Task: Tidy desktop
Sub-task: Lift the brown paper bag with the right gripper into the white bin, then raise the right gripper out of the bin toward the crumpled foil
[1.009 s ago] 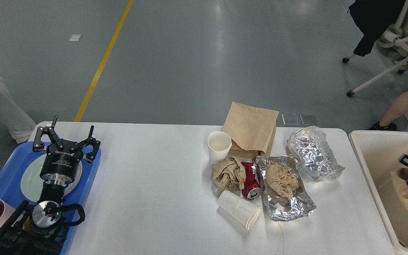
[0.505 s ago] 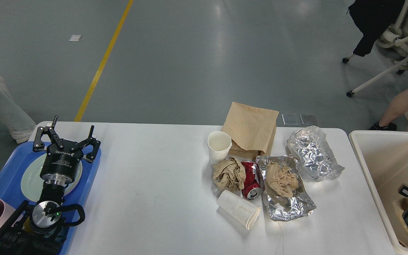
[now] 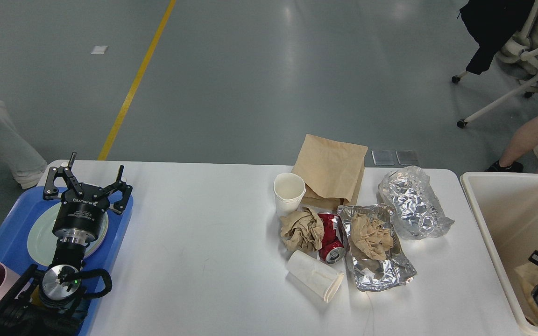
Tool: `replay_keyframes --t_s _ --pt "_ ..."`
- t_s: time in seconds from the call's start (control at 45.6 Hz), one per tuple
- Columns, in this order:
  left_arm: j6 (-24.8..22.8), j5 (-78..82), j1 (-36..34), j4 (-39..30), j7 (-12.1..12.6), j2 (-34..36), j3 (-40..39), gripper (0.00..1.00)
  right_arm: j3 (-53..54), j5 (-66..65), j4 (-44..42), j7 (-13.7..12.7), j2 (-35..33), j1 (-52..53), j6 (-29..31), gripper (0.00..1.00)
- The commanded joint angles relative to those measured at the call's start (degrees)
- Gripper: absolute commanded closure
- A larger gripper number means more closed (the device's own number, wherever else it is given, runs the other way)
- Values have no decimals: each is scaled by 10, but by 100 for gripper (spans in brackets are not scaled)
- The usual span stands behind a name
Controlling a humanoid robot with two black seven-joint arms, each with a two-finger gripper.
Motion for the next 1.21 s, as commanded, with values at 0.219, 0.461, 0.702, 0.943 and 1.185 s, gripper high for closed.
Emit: replay_keyframes --t_s 0.219,0.461,0.702,0.943,1.185 --pt "0 0 0 0 0 0 0 3 -2 0 7 0 -11 -1 -9 0" --pt "0 0 0 0 0 0 0 3 -4 -4 87 -8 -56 73 17 0" --pt "0 0 0 0 1 0 0 3 -67 -74 343 -53 -155 293 39 0" --pt "0 0 0 0 1 -1 1 3 -255 -84 586 -74 -131 563 88 0" --pt "0 0 0 0 1 0 1 3 -356 -82 657 -74 9 770 356 0"
